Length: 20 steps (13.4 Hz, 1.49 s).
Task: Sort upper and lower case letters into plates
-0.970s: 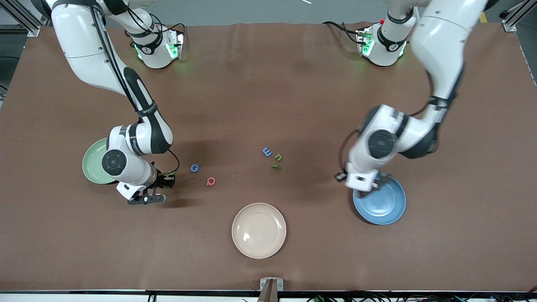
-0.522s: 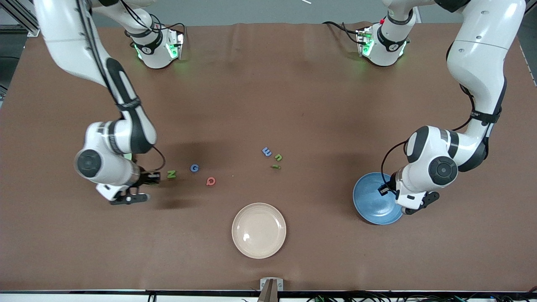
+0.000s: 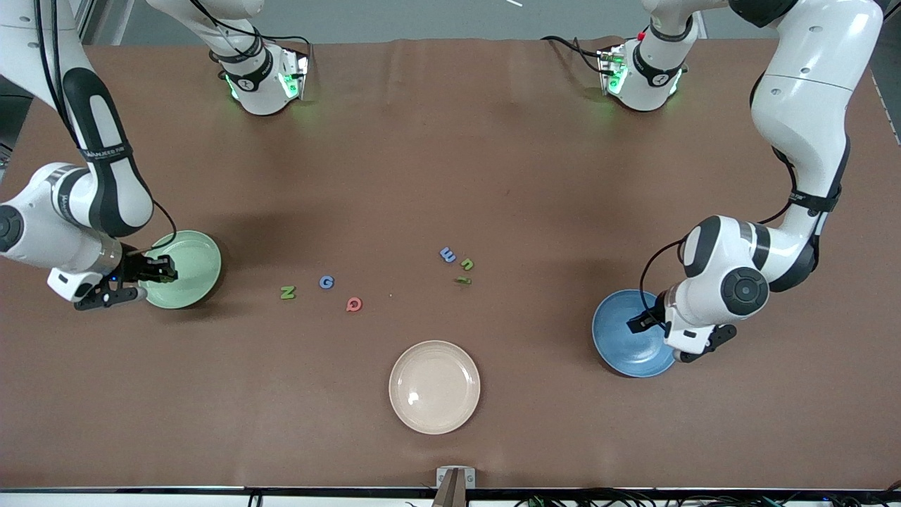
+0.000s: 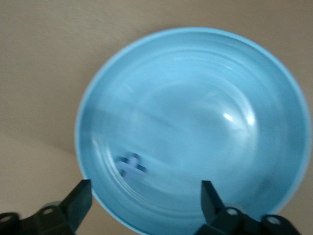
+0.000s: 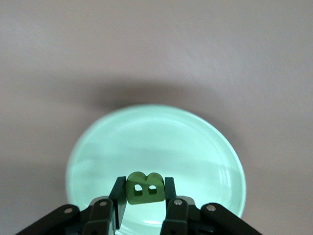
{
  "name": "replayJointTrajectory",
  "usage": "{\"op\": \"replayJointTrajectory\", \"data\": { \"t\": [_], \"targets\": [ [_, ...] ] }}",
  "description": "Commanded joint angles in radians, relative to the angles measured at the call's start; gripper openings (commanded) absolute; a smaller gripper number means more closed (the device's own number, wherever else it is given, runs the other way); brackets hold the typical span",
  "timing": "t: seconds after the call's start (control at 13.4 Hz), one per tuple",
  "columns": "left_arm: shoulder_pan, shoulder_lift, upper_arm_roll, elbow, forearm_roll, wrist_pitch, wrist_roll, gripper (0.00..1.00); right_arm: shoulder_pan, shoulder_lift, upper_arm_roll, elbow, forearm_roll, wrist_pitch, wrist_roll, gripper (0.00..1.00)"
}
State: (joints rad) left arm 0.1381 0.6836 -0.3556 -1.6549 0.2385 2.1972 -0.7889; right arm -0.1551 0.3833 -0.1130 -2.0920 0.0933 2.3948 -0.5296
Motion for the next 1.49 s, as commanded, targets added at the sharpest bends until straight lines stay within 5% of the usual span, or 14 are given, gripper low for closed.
{"op": "replayJointTrajectory", "data": {
  "t": [0.0, 0.52, 0.6, 0.75, 1.04, 1.42],
  "targets": [
    [-0.098, -0.019, -0.017, 0.013, 0.018, -0.014, -0.145, 1.00, -0.038, -0.034, 0.021, -0.114, -0.004, 0.107, -0.036, 0.16],
    [-0.469, 0.120, -0.003, 0.208, 0.018, 0.022, -0.423, 0.97, -0.061, -0.021, 0.023, -0.180, -0.004, 0.147, -0.036, 0.25],
    [-0.517, 0.138, 0.016, 0.231, 0.018, 0.036, -0.421, 0.97, -0.057, -0.021, 0.023, -0.181, -0.004, 0.149, -0.035, 0.40],
    [-0.609, 0.157, 0.073, 0.245, 0.024, 0.102, -0.382, 0.94, -0.032, -0.033, 0.024, -0.169, -0.004, 0.118, -0.015, 0.95],
    [-0.675, 0.209, 0.104, 0.265, 0.030, 0.226, -0.210, 0.82, 0.095, -0.063, 0.029, -0.016, -0.004, -0.138, 0.257, 0.99],
    [-0.703, 0.220, 0.116, 0.274, 0.033, 0.231, -0.130, 0.68, 0.311, -0.011, 0.029, 0.076, 0.009, -0.112, 0.554, 0.99]
  ]
}}
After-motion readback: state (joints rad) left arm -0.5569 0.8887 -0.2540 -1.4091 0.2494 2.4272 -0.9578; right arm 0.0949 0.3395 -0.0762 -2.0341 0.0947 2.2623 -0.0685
